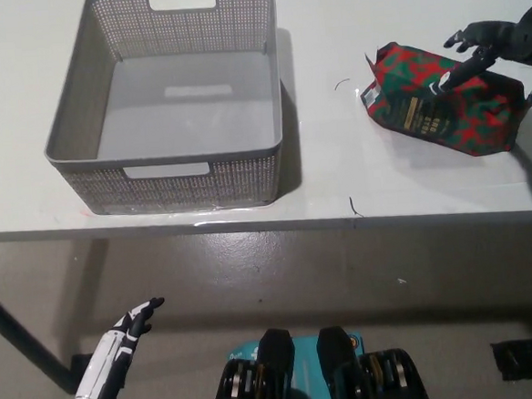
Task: Use the right hand to pick up a bag of coffee beans on the right hand side and place it into a container on the left hand side
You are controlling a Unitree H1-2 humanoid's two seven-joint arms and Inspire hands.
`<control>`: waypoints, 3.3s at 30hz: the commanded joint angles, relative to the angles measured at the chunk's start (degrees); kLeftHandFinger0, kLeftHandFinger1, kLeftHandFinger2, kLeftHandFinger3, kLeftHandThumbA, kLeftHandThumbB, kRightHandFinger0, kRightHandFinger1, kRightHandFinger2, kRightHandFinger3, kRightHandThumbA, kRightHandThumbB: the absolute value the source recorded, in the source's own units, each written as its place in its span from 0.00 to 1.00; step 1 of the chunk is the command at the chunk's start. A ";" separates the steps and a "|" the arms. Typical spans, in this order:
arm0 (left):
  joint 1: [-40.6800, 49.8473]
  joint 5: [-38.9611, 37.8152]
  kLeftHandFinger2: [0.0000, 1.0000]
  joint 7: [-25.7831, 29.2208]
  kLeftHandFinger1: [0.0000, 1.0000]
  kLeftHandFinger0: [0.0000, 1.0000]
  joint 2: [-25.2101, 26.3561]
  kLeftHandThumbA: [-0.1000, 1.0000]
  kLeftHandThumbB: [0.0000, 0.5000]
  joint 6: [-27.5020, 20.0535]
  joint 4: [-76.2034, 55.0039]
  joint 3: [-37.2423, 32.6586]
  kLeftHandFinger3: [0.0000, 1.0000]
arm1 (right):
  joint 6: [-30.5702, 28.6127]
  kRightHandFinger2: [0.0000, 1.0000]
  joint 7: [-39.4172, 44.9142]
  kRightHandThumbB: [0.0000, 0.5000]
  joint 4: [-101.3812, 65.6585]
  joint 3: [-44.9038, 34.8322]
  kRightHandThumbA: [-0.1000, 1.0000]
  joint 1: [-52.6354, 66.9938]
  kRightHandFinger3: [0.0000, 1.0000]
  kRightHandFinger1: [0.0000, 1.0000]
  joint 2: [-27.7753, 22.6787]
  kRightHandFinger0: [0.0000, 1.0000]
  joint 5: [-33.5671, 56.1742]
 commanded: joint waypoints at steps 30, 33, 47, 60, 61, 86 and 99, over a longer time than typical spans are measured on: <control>-5.20 0.04 1.00 -1.55 1.00 1.00 1.56 1.00 0.50 -0.38 -2.28 -0.02 1.00 | -11.45 0.27 -32.75 0.32 5.85 -5.24 0.00 11.08 0.31 0.09 3.56 0.04 1.45; -5.57 -0.34 1.00 -1.66 1.00 1.00 1.43 1.00 0.48 -0.39 -1.64 0.06 1.00 | -13.68 0.84 -36.00 0.29 5.78 -6.40 0.00 11.22 0.95 0.49 3.07 0.04 2.20; -5.24 -0.16 1.00 -1.51 1.00 1.00 1.35 1.00 0.45 -0.49 -1.35 0.06 1.00 | -18.27 0.85 -45.33 0.37 4.84 -10.69 0.00 9.36 0.84 0.44 2.47 0.00 3.26; -4.45 0.12 1.00 -1.34 1.00 1.00 1.08 1.00 0.40 -0.66 -0.86 0.23 1.00 | -21.10 0.98 -47.26 0.21 -2.93 -14.95 0.00 -2.79 1.00 0.61 -0.15 0.02 3.86; -4.41 0.20 1.00 -1.29 1.00 1.00 1.10 1.00 0.40 -0.61 -0.92 0.25 1.00 | -20.91 0.97 -47.14 0.23 -3.48 -15.01 0.00 -3.45 1.00 0.62 -0.09 0.03 3.73; -4.45 1.38 1.00 -1.59 1.00 1.00 0.91 1.00 0.41 -0.47 -0.06 -0.89 1.00 | -16.34 0.67 -44.72 0.36 -15.25 -12.74 0.00 -13.72 0.84 0.20 19.77 0.00 1.21; -5.49 0.96 1.00 -2.49 1.00 1.00 1.44 1.00 0.41 0.42 -0.87 -1.52 1.00 | -17.39 0.82 -48.38 0.40 -8.13 -11.32 0.00 -12.19 0.89 0.33 24.02 0.00 -0.72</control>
